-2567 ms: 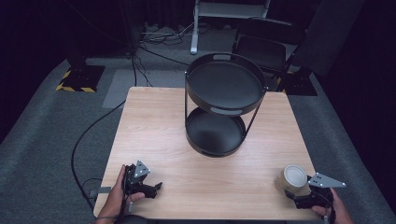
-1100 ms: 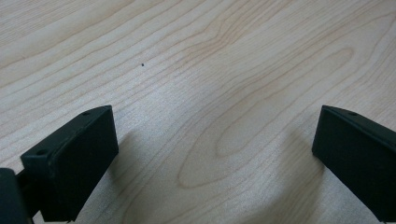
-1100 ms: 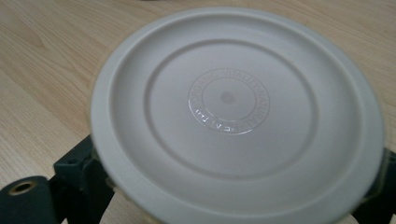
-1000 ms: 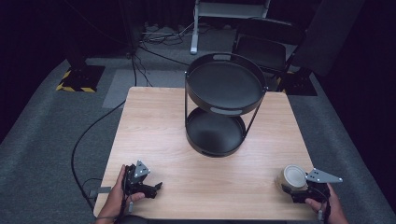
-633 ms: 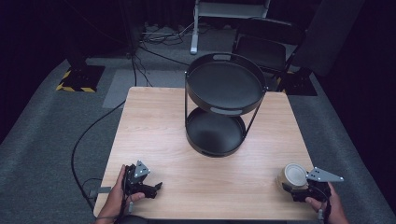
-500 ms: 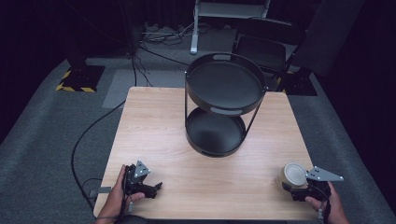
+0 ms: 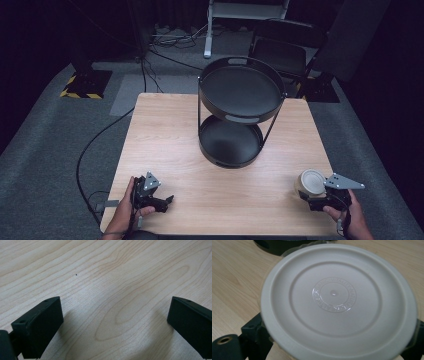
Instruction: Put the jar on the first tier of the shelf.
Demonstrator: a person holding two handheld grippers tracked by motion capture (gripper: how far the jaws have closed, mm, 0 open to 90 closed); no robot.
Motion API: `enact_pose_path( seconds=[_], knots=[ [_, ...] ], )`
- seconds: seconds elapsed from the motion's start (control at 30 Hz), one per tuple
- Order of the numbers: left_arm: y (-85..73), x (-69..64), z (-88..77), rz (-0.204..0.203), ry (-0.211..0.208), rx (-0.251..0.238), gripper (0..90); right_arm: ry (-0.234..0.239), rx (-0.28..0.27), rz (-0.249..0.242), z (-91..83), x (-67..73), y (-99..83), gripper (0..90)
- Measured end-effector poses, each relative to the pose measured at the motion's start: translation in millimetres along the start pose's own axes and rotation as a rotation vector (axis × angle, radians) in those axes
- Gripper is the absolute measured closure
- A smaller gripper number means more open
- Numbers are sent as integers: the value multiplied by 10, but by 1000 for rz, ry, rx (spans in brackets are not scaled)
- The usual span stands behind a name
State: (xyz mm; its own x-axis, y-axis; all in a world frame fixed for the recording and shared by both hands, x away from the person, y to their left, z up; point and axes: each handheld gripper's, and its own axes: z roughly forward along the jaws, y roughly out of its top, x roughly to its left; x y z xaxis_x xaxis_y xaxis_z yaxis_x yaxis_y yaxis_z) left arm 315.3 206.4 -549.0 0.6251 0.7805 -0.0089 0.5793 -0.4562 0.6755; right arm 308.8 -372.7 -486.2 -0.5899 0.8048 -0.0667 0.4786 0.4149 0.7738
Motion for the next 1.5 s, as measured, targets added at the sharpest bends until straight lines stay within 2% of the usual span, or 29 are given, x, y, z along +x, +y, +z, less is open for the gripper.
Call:
enact_pose_path(
  seconds=[0.6, 1.0, 1.4, 1.5],
  knots=[
    [0, 1, 0, 0, 0, 0, 0, 31, -20, -48, 229, 220, 553, 89],
    [0, 0, 1, -1, -1, -1, 0, 18, -33, -65, 401, 290, 923, 89],
    [0, 1, 1, 1, -1, -1, 0, 21, -42, -84, 658, 412, 1264, 89],
    [0, 1, 1, 1, -1, -1, 0, 27, -40, -89, 766, 461, 1350, 89]
  ],
)
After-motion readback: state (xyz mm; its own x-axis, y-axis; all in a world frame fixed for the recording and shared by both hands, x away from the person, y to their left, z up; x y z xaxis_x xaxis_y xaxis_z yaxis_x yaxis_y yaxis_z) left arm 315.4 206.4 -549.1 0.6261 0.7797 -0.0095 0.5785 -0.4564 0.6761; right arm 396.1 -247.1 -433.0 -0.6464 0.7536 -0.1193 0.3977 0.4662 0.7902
